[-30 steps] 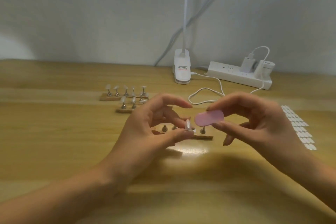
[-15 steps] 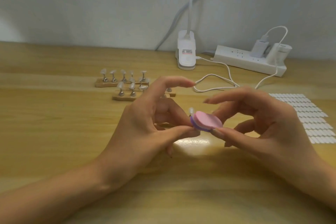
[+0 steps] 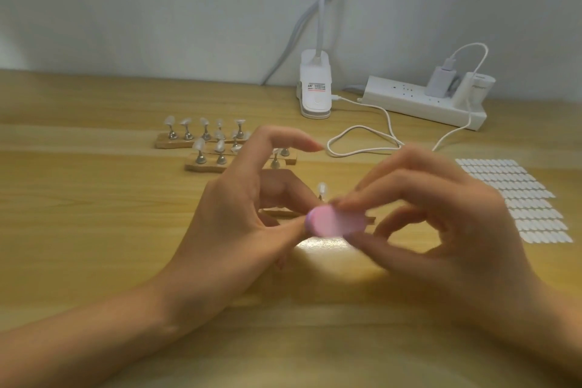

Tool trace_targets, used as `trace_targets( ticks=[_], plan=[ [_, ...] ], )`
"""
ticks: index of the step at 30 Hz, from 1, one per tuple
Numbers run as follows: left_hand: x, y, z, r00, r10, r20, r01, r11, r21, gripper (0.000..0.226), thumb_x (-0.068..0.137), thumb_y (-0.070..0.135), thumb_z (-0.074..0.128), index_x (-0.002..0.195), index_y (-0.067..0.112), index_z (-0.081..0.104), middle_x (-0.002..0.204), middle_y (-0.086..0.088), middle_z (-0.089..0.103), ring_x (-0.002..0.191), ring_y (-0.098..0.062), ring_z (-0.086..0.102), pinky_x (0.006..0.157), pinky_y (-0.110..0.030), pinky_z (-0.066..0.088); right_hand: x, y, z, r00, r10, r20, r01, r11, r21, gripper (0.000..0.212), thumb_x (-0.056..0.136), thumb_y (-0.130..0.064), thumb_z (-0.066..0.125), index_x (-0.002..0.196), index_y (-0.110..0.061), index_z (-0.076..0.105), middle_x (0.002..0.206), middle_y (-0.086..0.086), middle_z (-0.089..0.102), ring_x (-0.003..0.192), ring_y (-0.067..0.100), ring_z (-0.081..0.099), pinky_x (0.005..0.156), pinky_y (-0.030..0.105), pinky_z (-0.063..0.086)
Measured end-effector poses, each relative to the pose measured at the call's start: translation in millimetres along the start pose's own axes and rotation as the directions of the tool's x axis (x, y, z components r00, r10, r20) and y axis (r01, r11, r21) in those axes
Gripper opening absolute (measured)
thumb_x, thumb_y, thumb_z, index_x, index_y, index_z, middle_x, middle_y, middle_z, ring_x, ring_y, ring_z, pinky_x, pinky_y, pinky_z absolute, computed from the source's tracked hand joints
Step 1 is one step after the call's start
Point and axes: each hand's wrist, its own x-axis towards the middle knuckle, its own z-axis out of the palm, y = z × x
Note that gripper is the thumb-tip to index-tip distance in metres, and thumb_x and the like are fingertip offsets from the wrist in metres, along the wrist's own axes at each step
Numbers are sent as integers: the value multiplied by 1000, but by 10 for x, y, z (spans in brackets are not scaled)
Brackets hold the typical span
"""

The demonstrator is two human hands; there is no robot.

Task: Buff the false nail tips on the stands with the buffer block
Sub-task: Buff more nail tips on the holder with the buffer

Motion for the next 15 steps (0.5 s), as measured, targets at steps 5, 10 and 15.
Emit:
trace_targets(
  ticks=[5,10,15],
  plan=[
    [-6,12,-2,1000,11,-6,-11,1000,15,53,73,24,84,117,32,54,74,-1,74,56,-5,64,43,-24,48,0,2,-19,999,10,-32,-10,1000,-5,19,83,-25,73,101,-20,72,97,3,63,87,20,67,60,25,58],
    [-8,10,-5,1000,24,-8,-23,999,42,53,73,24,84,116,32,54,74,1,74,53,-2,63,45,-22,49,-10,8,-4,999,3,-40,-3,1000,-1,21,83,-24,78,103,-21,72,97,3,63,87,20,67,61,25,58],
    [-8,4,3,1000,17,-1,-17,1000,13,51,72,28,83,114,33,55,73,1,74,53,-2,62,45,-21,48,-15,34,-7,1000,-23,-4,23,1000,17,20,83,-20,74,103,-20,72,98,3,63,88,20,67,60,26,57]
  ],
)
